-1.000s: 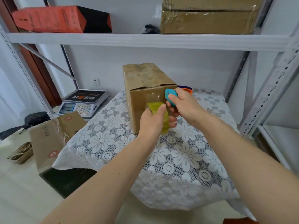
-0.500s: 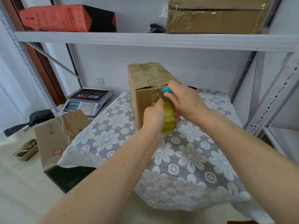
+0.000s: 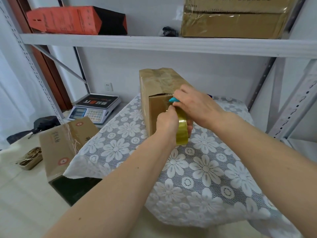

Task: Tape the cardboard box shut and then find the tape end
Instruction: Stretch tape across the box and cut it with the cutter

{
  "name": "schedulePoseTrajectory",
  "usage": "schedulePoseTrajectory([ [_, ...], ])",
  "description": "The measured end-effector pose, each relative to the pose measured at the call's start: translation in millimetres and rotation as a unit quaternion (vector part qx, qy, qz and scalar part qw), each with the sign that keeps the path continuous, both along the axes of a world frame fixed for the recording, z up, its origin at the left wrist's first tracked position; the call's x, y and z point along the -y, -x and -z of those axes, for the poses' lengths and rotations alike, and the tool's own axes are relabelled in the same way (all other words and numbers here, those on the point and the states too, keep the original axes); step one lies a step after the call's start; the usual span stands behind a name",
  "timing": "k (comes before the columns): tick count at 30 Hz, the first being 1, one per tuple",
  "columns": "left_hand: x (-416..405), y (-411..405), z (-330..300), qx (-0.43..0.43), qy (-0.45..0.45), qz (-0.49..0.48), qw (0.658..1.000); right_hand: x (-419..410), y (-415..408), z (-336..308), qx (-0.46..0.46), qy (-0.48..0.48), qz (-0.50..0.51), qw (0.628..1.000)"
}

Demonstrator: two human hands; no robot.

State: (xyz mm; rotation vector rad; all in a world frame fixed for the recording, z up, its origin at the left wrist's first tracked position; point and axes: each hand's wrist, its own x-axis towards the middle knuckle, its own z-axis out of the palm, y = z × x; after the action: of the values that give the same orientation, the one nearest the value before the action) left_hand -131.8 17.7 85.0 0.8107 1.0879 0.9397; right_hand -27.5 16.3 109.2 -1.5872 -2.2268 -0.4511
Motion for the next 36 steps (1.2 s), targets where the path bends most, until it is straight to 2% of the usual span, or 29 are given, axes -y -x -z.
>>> schedulePoseTrajectory([
  [10,-5,-3,1,-0.015,0.003,-0.032,0.999,-4,-1,-4,0.094,-0.014,-0.001,0.995],
  [23,-8,-7,4,-0.072,-0.014,-0.046,0.996,-6,1,-4,0.107,-0.014,0.009,0.994],
  [31,-8,-8,3,-0.047,-0.016,-0.063,0.997,-4,3,-4,0.104,-0.013,0.004,0.994],
  [36,-6,-10,3,-0.068,-0.030,-0.071,0.995,-6,4,-4,0.108,-0.013,0.008,0.994],
])
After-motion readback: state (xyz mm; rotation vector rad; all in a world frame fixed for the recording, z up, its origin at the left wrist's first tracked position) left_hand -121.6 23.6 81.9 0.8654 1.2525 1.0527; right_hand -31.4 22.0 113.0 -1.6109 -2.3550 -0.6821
